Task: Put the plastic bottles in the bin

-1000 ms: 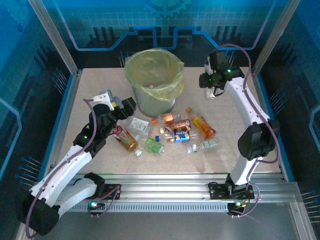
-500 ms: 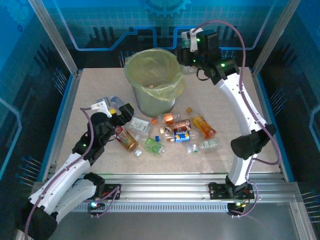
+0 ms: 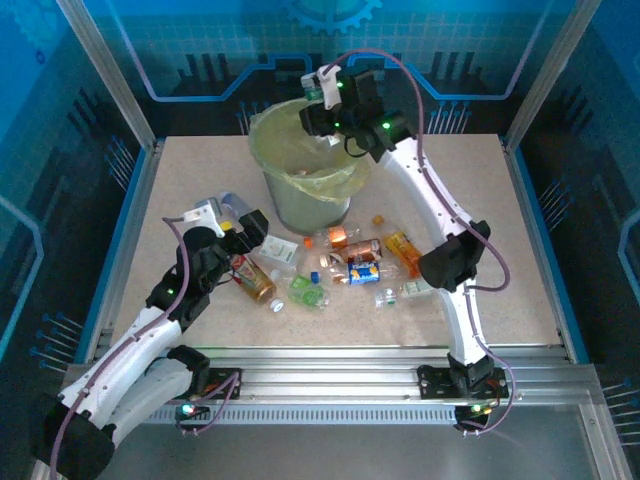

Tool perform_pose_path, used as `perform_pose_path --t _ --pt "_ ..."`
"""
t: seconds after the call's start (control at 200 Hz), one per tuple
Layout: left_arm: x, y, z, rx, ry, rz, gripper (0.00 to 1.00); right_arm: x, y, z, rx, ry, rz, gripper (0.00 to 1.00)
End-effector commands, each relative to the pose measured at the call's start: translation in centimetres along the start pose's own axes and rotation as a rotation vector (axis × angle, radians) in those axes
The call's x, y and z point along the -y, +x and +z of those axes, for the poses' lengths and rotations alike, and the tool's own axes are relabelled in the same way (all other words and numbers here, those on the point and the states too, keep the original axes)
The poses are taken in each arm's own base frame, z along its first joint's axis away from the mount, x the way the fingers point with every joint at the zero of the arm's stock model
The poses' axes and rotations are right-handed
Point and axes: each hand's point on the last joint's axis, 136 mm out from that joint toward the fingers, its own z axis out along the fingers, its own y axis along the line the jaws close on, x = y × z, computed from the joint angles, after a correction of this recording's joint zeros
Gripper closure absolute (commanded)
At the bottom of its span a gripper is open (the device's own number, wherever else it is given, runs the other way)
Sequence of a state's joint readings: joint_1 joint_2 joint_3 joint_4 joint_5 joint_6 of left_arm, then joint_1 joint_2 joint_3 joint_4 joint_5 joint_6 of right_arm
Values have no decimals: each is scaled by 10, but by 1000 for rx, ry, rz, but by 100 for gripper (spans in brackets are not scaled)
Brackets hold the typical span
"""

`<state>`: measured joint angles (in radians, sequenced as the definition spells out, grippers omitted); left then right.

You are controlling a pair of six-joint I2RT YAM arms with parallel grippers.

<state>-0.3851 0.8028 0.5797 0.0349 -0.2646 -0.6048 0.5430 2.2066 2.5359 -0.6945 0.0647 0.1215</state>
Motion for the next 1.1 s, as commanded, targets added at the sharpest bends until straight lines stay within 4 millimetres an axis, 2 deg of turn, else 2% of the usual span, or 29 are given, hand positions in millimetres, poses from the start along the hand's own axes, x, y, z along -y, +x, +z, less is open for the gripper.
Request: perform_pose_path --t 0.0,0.26,0.32,0.33,0.36,0.51,0.825,0.915,1.095 --pt "-2 0 -1 9 2 -18 1 -13 -4 8 23 -45 -44 73" --pt "-4 0 -1 10 -9 -14 1 -11 29 40 -56 -48 -78 69" --pt "-5 0 0 9 -11 -16 1 -10 30 40 -62 -43 -88 69" --pt "-5 0 0 9 -10 -16 1 -10 39 48 -83 -43 -89 69" --pt "-5 0 0 9 -11 -15 1 -8 46 53 -101 -40 -93 68" --pt "-5 0 0 11 -14 -15 1 -6 64 64 -149 -32 -119 67" --pt "-6 1 2 6 -26 -22 1 15 100 74 -265 39 -141 62" --pt "-7 1 3 4 -30 -30 1 26 108 73 -297 69 -137 59" --pt "-7 1 6 1 -34 -41 1 50 121 69 -355 124 -127 59"
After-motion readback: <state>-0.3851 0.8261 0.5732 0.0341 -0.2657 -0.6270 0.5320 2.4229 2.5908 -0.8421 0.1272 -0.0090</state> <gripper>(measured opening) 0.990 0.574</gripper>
